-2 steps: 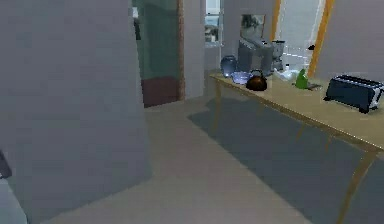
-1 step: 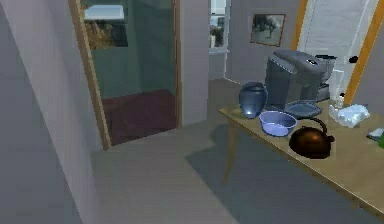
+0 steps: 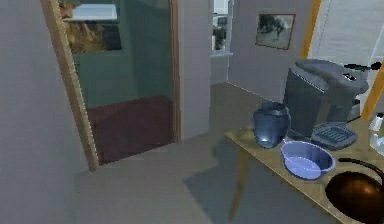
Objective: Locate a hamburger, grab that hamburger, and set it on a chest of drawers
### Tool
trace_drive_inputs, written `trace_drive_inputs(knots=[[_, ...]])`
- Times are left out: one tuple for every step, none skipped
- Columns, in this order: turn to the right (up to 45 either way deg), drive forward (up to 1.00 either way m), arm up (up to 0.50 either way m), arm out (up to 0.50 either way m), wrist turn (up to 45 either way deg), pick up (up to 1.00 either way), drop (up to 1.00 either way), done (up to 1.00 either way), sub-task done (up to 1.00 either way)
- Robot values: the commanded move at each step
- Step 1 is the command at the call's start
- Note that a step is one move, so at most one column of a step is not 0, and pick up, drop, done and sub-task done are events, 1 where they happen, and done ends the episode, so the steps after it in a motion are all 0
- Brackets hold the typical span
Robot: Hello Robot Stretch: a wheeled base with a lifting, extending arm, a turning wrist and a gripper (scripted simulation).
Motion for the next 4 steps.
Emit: trace_drive_inputs(knots=[[30.0, 0.0, 0.0, 0.0, 0.0, 0.0, 0.0, 0.0, 0.0], [0.0, 0.35, 0.0, 0.0, 0.0, 0.0, 0.0, 0.0, 0.0], [-45.0, 0.0, 0.0, 0.0, 0.0, 0.0, 0.0, 0.0, 0.0], [-12.0, 0.0, 0.0, 0.0, 0.0, 0.0, 0.0, 0.0, 0.0]])
